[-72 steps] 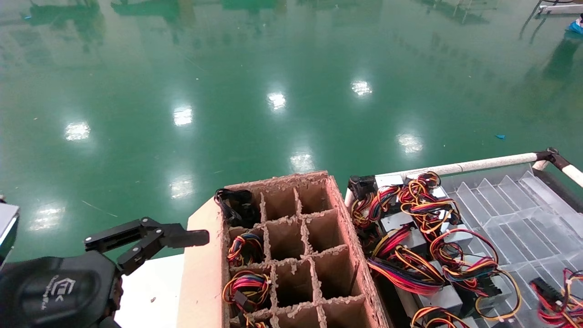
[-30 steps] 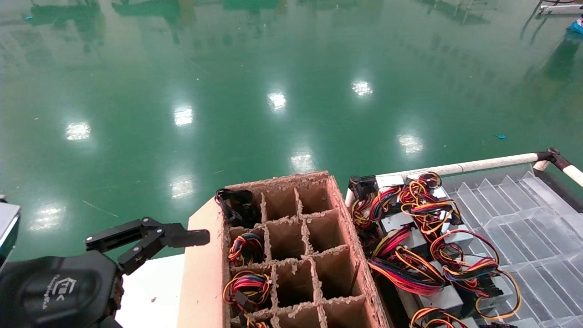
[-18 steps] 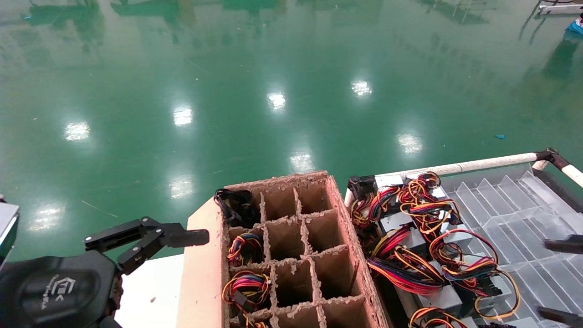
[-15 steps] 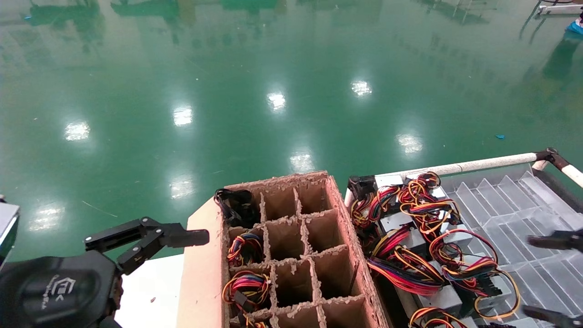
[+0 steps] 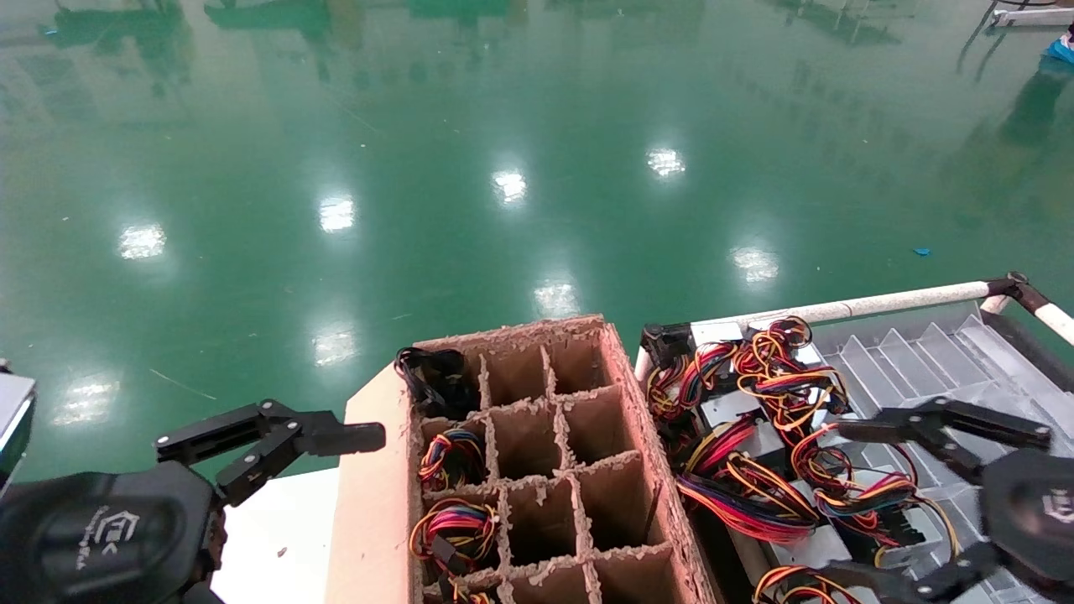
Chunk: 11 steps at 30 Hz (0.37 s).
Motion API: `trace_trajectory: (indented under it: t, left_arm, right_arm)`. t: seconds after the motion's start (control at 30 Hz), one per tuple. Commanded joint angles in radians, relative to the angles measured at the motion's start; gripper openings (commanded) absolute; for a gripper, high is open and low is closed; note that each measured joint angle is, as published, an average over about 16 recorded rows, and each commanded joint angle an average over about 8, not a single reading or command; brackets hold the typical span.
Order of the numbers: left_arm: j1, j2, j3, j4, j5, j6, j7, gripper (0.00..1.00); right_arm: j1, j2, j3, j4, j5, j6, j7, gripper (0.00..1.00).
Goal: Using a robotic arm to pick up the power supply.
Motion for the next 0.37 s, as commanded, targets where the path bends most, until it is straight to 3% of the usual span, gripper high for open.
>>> trace_trajectory:
  t: [0.03,0.37]
  left_arm:
    - [0.000,0.000,0.000,0.000,0.000,0.000,0.000,1.00]
    - [0.000,0.000,0.000,0.000,0.000,0.000,0.000,1.00]
  right_arm:
    - [-0.014,-0.017,0.015,0.017,0.008,0.002,0.012,1.00]
    - [-0.073,-0.089,0.080,0.090,0.044,0.013,0.062,1.00]
